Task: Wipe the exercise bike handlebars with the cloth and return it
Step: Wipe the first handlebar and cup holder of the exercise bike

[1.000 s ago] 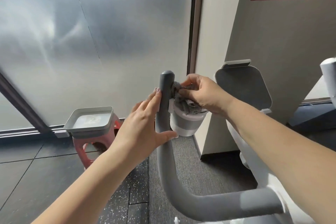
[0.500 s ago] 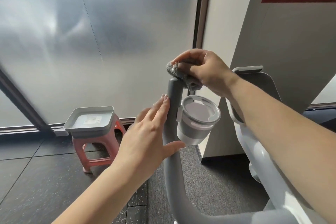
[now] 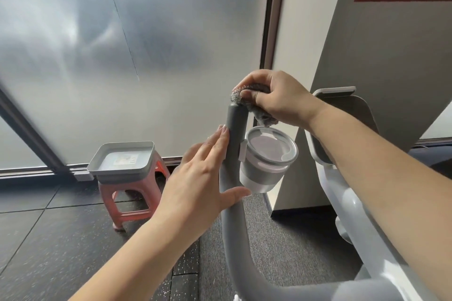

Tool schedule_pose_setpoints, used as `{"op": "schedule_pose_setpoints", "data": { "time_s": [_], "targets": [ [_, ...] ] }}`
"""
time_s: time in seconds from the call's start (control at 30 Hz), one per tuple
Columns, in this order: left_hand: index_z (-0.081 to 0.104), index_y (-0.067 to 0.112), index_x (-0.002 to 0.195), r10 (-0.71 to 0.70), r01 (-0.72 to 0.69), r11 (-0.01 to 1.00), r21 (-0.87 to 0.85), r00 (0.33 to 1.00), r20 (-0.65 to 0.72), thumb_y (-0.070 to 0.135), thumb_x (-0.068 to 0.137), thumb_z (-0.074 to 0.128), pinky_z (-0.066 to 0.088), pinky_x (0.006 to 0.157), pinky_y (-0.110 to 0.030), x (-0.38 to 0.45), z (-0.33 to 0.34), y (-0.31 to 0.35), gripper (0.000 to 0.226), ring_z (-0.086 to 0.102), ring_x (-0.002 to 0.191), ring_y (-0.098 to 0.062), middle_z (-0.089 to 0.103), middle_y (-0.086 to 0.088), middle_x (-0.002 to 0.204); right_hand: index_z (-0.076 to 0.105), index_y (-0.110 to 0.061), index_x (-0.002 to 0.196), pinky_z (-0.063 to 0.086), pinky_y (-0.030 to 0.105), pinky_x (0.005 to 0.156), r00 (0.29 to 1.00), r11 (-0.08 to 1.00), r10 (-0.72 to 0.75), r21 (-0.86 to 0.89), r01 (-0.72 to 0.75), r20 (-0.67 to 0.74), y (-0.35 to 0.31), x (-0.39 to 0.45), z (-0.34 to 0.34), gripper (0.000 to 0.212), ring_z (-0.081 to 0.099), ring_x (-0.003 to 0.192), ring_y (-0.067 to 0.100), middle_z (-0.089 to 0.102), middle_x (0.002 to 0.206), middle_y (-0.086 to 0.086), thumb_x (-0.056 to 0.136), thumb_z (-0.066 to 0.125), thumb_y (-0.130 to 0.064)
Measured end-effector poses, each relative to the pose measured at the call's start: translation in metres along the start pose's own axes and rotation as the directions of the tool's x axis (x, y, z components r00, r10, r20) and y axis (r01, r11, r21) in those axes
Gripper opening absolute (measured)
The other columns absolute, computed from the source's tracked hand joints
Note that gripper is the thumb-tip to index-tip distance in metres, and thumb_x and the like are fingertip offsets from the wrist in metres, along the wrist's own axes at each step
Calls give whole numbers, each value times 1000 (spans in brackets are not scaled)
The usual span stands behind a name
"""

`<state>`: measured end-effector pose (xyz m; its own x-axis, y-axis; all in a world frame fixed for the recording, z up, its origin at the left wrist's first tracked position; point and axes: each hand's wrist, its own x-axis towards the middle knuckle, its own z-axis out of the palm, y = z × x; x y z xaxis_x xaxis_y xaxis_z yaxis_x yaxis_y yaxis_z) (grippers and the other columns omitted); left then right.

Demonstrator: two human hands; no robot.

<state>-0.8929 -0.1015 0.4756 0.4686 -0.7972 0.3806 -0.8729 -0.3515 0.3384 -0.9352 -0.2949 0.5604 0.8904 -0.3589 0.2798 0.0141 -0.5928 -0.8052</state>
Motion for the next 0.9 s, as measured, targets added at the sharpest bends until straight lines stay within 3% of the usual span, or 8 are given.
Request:
{"op": "schedule_pose_setpoints", "data": {
  "time_s": [0.1, 0.13, 0.23, 0.37, 0.53, 0.6, 0.73, 0.9],
  "targets": [
    [-3, 34, 147, -5, 5, 1000, -4, 1000, 6, 62, 70, 63, 23, 110, -24, 1, 1, 0, 105, 13, 139, -6, 6, 24, 154, 60, -21, 81, 56, 43, 74, 989, 983, 58, 182, -33, -135, 12, -10, 10, 18, 60, 74, 23, 67, 83, 9, 89, 59, -5],
    [-2, 34, 147, -3, 3, 1000, -5, 1000, 4, 62, 70, 64, 22, 110, -23, 1, 1, 0, 105, 13, 139, -6, 7, 24, 154, 58, -22, 79, 56, 44, 75, 981, 977, 70, 213, -30, -180, 15, -14, 14, 18, 60, 72, 21, 66, 80, 7, 89, 60, -6],
    [-1, 32, 147, -1, 1, 1000, -8, 1000, 5, 59, 72, 65, 18, 109, -20, 1, 1, 1, 104, 12, 139, -6, 7, 22, 154, 53, -26, 76, 55, 29, 68, 972, 991, 66, 130, -37, -224, 24, -30, 20, 21, 63, 64, 10, 66, 74, -4, 87, 64, -11],
    [2, 31, 148, -4, 4, 1000, -25, 1000, 13, 56, 71, 67, 19, 110, -24, 0, -1, 3, 103, 15, 139, -8, 9, 20, 155, 56, -31, 78, 47, 9, 72, 994, 985, 70, -153, -82, -78, 30, -65, 22, 23, 64, 76, -4, 67, 79, -15, 84, 66, -12],
    [10, 28, 148, -11, 11, 999, -47, 1000, 8, 53, 73, 66, 19, 114, -28, -8, 0, 5, 97, 18, 140, -14, 12, 15, 156, 59, -30, 89, 44, 10, 79, 916, 994, 17, -92, -59, -402, 26, -81, 24, 17, 60, 91, 8, 63, 100, -4, 82, 69, -19],
    [15, 26, 148, -10, 9, 998, -55, 1000, -3, 51, 74, 66, 21, 115, -29, -17, 0, 5, 93, 20, 140, -14, 15, 13, 155, 57, -28, 86, 37, 1, 73, 904, 989, 44, -109, -99, -426, 24, -81, 33, 16, 56, 86, 0, 60, 97, -6, 81, 70, -21],
    [19, 27, 147, 5, -5, 998, -56, 1000, 10, 52, 71, 67, 17, 110, -20, -30, -3, 2, 94, 24, 137, -9, 21, 19, 150, 59, -23, 77, 35, -2, 66, 899, 986, 17, -142, -88, -437, 20, -80, 54, 17, 52, 74, -8, 51, 83, -15, 77, 74, -15],
    [33, 24, 143, -10, 13, 998, -55, 999, 47, 70, 67, 53, 21, 108, -22, -39, 0, -3, 91, 29, 136, -11, 24, 20, 148, 69, -16, 79, 42, 8, 72, 905, 951, -133, -308, 2, -404, 21, -100, 59, 14, 57, 79, 9, 58, 83, -6, 70, 79, -11]
  ]
}}
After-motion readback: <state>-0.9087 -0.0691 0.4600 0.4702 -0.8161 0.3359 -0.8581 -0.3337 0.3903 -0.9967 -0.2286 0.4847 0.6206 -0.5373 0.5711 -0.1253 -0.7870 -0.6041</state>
